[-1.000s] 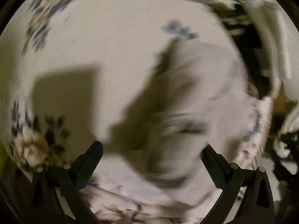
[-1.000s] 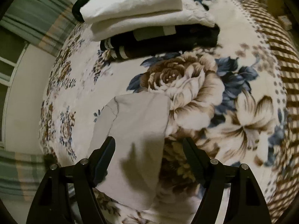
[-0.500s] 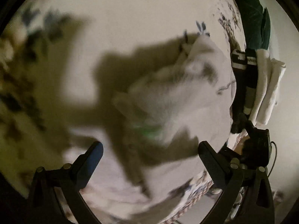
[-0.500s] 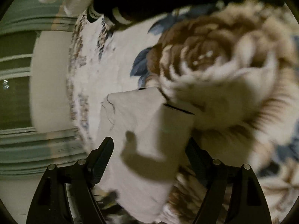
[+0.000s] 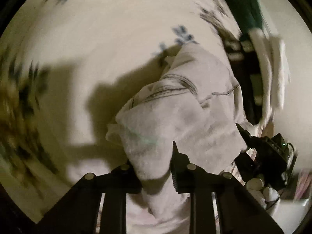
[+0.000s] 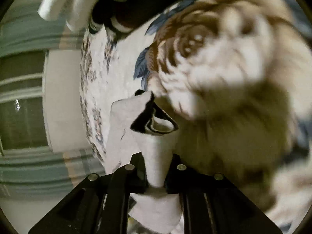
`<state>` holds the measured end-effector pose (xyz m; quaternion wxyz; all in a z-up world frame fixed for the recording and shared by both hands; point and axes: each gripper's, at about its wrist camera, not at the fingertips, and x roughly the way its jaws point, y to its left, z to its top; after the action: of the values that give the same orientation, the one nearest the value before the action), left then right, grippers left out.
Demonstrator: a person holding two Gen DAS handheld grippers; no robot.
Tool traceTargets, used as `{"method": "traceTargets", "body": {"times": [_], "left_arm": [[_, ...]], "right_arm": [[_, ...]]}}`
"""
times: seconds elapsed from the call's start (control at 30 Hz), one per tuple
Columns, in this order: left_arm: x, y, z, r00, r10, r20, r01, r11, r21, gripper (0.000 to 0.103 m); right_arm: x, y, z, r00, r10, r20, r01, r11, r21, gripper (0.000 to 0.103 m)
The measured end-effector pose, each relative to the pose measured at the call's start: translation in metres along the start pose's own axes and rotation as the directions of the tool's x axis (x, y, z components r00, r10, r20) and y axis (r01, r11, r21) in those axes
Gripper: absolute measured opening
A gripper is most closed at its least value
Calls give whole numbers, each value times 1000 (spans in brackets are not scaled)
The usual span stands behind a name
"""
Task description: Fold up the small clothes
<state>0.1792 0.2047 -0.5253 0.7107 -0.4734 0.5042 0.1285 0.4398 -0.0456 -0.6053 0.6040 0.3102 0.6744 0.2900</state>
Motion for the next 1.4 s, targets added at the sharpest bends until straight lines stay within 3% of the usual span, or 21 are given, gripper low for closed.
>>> {"method": "traceTargets", "body": {"times": [0.13, 0.23, 0.3, 0.37, 0.47, 0.53, 0.6, 0.73, 0.9, 1.0, 1.07, 1.17, 1.4], "left_arm": [[-7, -18, 32, 997, 46, -56, -33, 977, 209, 19], [3, -31, 59, 985, 66, -159, -10, 945, 328, 20], [13, -27, 71, 967, 88, -239, 4, 932, 362, 23], [12, -18, 74, 956, 70, -285, 27, 946, 324, 33], [-9, -9, 67, 965, 38, -258, 31, 966, 257, 52], [-29, -4, 59, 978, 32, -206, 14, 976, 217, 53], [-44, -4, 54, 986, 32, -166, 2, 980, 200, 53], [-41, -24, 66, 993, 8, -115, 14, 981, 193, 53], [-15, -36, 87, 995, 28, -91, -8, 977, 214, 53], [-3, -20, 96, 992, 92, -87, -76, 980, 182, 53], [2, 4, 101, 990, 99, -97, -90, 992, 94, 55], [0, 25, 101, 993, 47, -105, -48, 999, -2, 55], [-15, 2, 96, 997, 50, -66, -46, 997, 63, 54]], "right_arm": [[-28, -18, -59, 997, 18, 79, -27, 994, 109, 12], [-35, -28, -103, 994, 19, 108, -39, 982, 185, 12], [-31, -36, -125, 997, 1, 81, -20, 972, 234, 13], [-31, -40, -131, 999, -37, 38, 27, 969, 245, 16], [-54, -35, -121, 992, -123, 31, 116, 979, 166, 38], [-78, -20, -105, 975, -204, 82, 199, 978, 63, 54], [-85, -6, -88, 968, -229, 99, 233, 972, -20, 57], [-66, 22, -39, 953, -292, 77, 302, 937, -178, 57], [-2, 38, 5, 951, -304, -48, 280, 921, -272, 57], [20, 40, 11, 932, -360, -41, 328, 886, -328, 52], [28, 33, 15, 911, -411, -34, 376, 862, -341, 51], [31, 32, 18, 910, -412, -41, 375, 862, -342, 51], [21, 48, 17, 929, -369, -26, 336, 871, -359, 51]]}}
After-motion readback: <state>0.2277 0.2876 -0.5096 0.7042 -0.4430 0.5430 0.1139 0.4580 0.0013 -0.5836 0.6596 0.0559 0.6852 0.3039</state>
